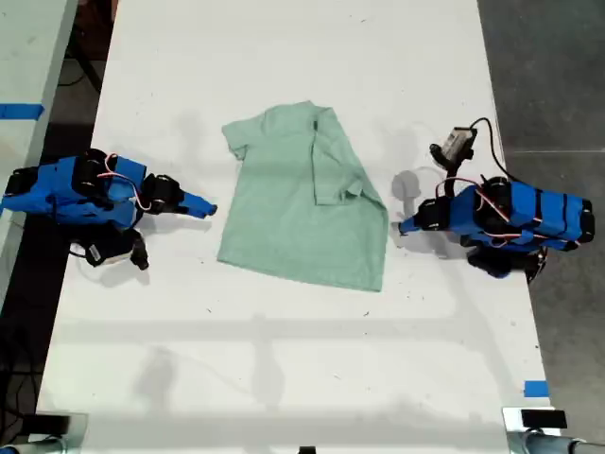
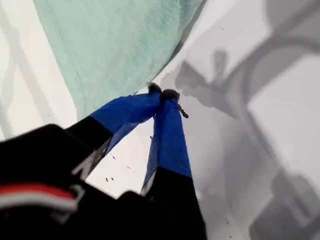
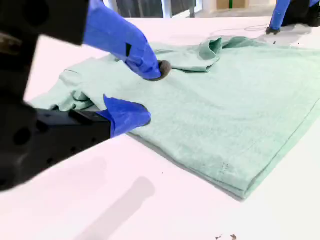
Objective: Fold t shirt
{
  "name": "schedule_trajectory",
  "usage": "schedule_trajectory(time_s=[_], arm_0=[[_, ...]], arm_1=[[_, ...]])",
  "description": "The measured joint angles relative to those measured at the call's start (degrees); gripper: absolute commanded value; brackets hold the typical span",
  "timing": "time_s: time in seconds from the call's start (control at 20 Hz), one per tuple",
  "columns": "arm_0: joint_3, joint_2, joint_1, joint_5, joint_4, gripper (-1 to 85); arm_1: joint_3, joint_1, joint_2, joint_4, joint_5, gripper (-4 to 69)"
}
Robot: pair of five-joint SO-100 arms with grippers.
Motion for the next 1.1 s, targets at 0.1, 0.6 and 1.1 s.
schedule_trajectory(time_s=[0.1, 0.6, 1.1], arm_0=[[0.0, 0.0, 0.0, 0.0, 0.0, 10.6], [-0.1, 0.0, 1.4, -0.1, -0.1, 10.9], [-3.6, 0.1, 0.8, -3.6, -4.3, 0.3]], arm_1=[[0.0, 0.0, 0.0, 0.0, 0.0, 0.6], [0.1, 0.0, 0.0, 0.0, 0.2, 0.6], [0.1, 0.0, 0.0, 0.0, 0.3, 0.6]])
